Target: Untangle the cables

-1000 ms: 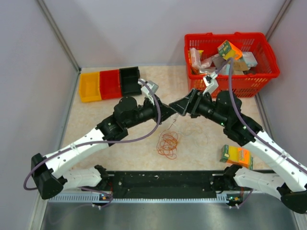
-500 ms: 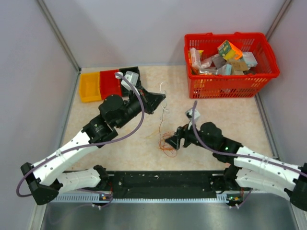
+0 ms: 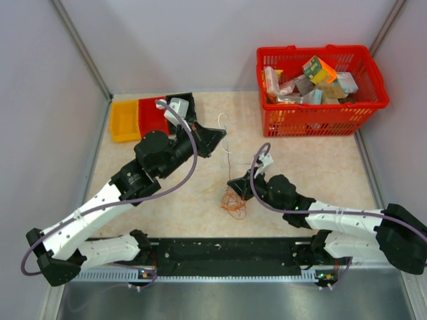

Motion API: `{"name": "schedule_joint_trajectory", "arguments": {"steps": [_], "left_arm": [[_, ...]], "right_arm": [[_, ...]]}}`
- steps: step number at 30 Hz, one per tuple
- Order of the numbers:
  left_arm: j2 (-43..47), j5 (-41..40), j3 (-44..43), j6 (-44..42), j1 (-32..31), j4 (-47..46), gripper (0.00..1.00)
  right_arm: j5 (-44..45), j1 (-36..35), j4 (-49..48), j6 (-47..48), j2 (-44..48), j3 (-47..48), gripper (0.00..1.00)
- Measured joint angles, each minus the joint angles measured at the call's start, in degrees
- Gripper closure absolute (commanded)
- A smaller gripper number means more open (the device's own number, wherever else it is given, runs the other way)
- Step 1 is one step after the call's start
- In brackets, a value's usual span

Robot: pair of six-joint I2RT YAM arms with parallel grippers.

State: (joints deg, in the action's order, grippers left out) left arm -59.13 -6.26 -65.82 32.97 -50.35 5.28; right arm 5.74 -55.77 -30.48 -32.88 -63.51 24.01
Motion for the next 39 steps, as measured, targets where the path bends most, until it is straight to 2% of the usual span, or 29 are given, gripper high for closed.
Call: {"name": "schedule_joint_trajectory", "arguments": {"steps": [4,9,11,13,14,17,19,21,26,29,33,39], "left_arm": [[0.8,-2.1,-1.8,-3.9,0.0,1.6,1.00],[4.3,-12.6,-5.9,-14.0,0.0,4.4,1.00],[6.5,-16.8,-6.6,-17.1,0.0,4.7,1.00],[7.6,-20.8,-7.2,-19.4,0.1,4.7,1.00],[8.0,-22.6,-7.3,-20.2,0.3,4.7,1.00],[7.1,-25.8,-7.4,-21.5,1.8,4.9,1.00],[4.7,-26.3,-7.4,-21.6,4.0,5.2,1.00],[2.3,-25.0,-7.4,-20.9,7.7,5.5,1.00],[-5.9,-18.3,-7.3,-14.8,21.3,6.3,1.00],[-11.4,-16.6,-9.1,-11.4,26.7,6.9,1.00],[-20.2,-13.6,-14.3,-6.4,31.1,6.8,1.00],[-33.0,-9.6,-22.8,-1.2,34.4,5.8,1.00]], "right_arm": [[4.1,0.0,0.8,-3.1,0.0,-2.7,1.00],[8.5,2.4,8.2,-7.8,2.5,-4.7,1.00],[9.2,4.9,14.0,-8.9,3.5,-5.3,0.99],[9.3,6.9,19.4,-8.7,3.7,-4.9,0.83],[9.0,7.6,22.3,-7.9,3.7,-4.4,0.69],[6.6,8.8,29.7,-4.0,4.4,-1.7,0.34],[4.7,9.0,32.7,-1.6,5.8,0.1,0.27],[2.2,9.1,34.9,1.4,7.8,1.7,0.25],[-5.0,9.3,37.2,7.0,13.0,2.3,0.25],[-7.0,9.9,37.7,8.6,15.2,1.7,0.25],[-8.3,11.5,39.2,8.8,17.4,0.7,0.25],[-10.0,11.7,42.4,6.6,23.4,0.7,0.25]]}}
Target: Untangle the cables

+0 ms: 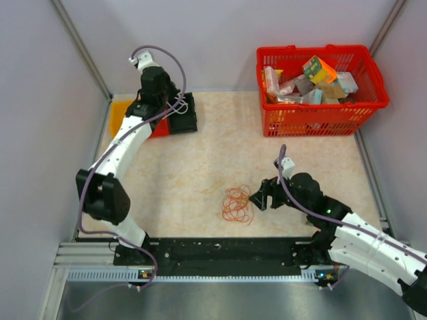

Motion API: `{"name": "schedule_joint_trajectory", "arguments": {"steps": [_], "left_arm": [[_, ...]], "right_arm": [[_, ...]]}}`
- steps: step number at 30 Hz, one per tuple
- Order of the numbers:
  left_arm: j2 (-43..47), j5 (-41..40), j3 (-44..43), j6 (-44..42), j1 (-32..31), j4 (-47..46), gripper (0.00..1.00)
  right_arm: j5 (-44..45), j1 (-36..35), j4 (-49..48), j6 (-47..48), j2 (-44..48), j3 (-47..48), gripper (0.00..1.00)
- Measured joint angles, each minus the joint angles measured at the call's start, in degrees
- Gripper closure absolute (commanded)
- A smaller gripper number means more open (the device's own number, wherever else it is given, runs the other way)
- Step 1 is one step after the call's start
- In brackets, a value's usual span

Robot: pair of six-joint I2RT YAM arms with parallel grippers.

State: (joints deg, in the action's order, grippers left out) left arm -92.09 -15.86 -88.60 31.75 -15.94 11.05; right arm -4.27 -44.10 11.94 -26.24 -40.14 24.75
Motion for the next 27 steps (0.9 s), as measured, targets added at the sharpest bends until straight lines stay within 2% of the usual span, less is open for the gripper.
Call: {"name": "schedule_joint_trajectory", "arguments": {"steps": [8,20,27], "left_arm": [[-15.5,3.7,-12.3,4.3,2.2,0.4,1.00],[-27.0,5.6,-14.0,8.7,6.8,0.3,1.00],[-32.8,5.8,-16.2,9.3,7.1,4.6,1.00]], "right_arm": [[1.3,0.0,4.0,-1.9,6.5,0.0,0.25],[1.3,0.0,6.9,-2.0,3.7,0.9,0.25],[0.3,0.0,7.2,-2.0,2.2,1.2,0.25]]}}
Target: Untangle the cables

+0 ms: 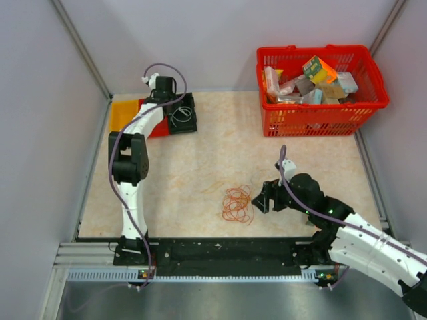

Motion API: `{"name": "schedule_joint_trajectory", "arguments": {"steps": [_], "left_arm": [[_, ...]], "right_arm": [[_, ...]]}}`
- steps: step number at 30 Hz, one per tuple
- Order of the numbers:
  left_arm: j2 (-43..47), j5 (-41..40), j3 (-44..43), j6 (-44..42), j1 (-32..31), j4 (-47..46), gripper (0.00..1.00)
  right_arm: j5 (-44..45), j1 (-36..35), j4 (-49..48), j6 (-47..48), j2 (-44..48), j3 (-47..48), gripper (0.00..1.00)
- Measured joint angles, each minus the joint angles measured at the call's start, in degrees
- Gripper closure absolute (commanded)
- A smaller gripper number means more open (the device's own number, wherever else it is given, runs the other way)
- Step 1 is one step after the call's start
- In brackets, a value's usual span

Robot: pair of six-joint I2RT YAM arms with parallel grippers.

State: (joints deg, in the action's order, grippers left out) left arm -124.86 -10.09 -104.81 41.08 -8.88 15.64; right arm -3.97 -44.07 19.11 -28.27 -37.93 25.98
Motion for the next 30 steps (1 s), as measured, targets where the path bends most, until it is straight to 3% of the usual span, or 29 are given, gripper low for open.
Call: {"name": "schedule_joint_trajectory", "arguments": {"steps": [7,10,11,13,18,23,27,30], "left_arm": [[-6.0,0.8,-8.5,-1.2,-0.7,5.6,0.99],[-6.6,2.1,-8.9,-1.8,-0.8,7.1,0.74],[-6.6,2.5,-8.9,-1.9,-0.8,7.7,0.54],[-6.6,3.0,-8.9,-2.2,-0.8,8.8,0.33],[-4.8,3.2,-8.7,-2.3,-0.8,11.5,0.28],[6.8,4.5,-0.1,-1.9,-0.7,10.6,0.02],[22.2,8.9,15.6,-0.1,-0.7,4.8,0.04],[30.9,17.0,25.2,1.3,-0.6,0.3,0.18]], "right_arm": [[0.0,0.0,0.0,-1.3,0.7,0.0,0.25],[0.0,0.0,0.0,-1.7,0.7,0.0,0.25],[0.0,0.0,0.0,-1.9,0.7,0.0,0.25],[0.2,0.0,0.0,-2.4,0.7,0.0,0.25],[0.7,0.0,0.0,-4.6,0.7,0.1,0.25],[1.6,0.0,0.5,-6.4,0.7,0.1,0.25],[3.8,0.0,2.5,-7.0,0.0,0.6,0.25],[4.9,0.0,3.7,-7.9,-0.5,1.1,0.25]]}}
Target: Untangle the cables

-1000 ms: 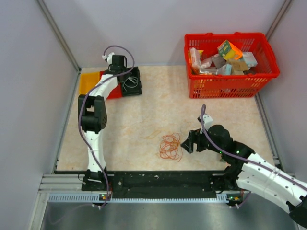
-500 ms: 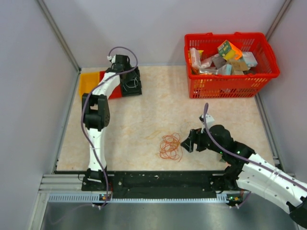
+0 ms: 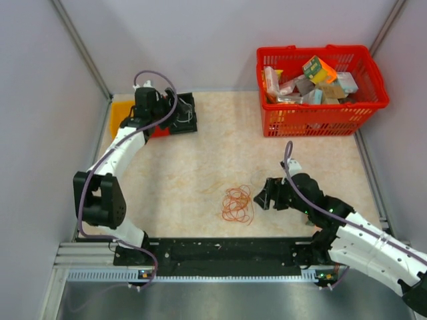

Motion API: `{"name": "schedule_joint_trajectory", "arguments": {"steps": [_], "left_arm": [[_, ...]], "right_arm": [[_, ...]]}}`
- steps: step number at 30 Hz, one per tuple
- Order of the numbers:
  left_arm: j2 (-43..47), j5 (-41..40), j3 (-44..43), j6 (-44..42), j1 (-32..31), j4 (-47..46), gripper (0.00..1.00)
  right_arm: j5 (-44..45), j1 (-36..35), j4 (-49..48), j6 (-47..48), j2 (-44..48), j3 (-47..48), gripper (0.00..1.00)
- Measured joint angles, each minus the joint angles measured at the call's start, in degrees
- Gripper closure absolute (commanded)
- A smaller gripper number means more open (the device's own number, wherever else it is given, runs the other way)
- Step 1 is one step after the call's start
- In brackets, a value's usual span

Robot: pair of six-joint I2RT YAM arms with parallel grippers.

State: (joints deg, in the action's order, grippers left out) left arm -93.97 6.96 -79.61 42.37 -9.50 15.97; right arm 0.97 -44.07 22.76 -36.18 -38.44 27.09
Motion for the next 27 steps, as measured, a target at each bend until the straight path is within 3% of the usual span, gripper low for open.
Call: {"name": "schedule_joint_trajectory", "arguments": {"steps": [4,9,13,17,22,27], "left_arm": [[4.6,12.2,11.5,1.2,-2.8,-8.0,0.22],[7.5,16.6,21.8,-2.4,-17.6,-8.8,0.35],[15.4,14.2,28.3,-6.8,-30.8,-8.3,0.38],[23.2,9.3,32.2,-9.5,-38.9,-8.5,0.34],[23.3,4.2,32.6,-10.4,-44.2,-9.0,0.31],[22.8,2.1,33.1,-9.5,-44.8,-9.1,0.31]], "right_arm": [[0.7,0.0,-0.3,-1.2,-1.0,0.0,0.28],[0.4,0.0,-2.3,-2.0,-4.7,-0.8,0.32],[1.1,0.0,-4.3,-2.5,-5.1,-2.5,0.31],[2.9,2.0,-7.4,-6.7,-2.8,-6.0,0.31],[2.7,9.0,-11.9,-12.4,-3.3,-8.0,0.36],[-2.8,16.8,-19.9,-16.1,-10.0,-7.6,0.42]]}}
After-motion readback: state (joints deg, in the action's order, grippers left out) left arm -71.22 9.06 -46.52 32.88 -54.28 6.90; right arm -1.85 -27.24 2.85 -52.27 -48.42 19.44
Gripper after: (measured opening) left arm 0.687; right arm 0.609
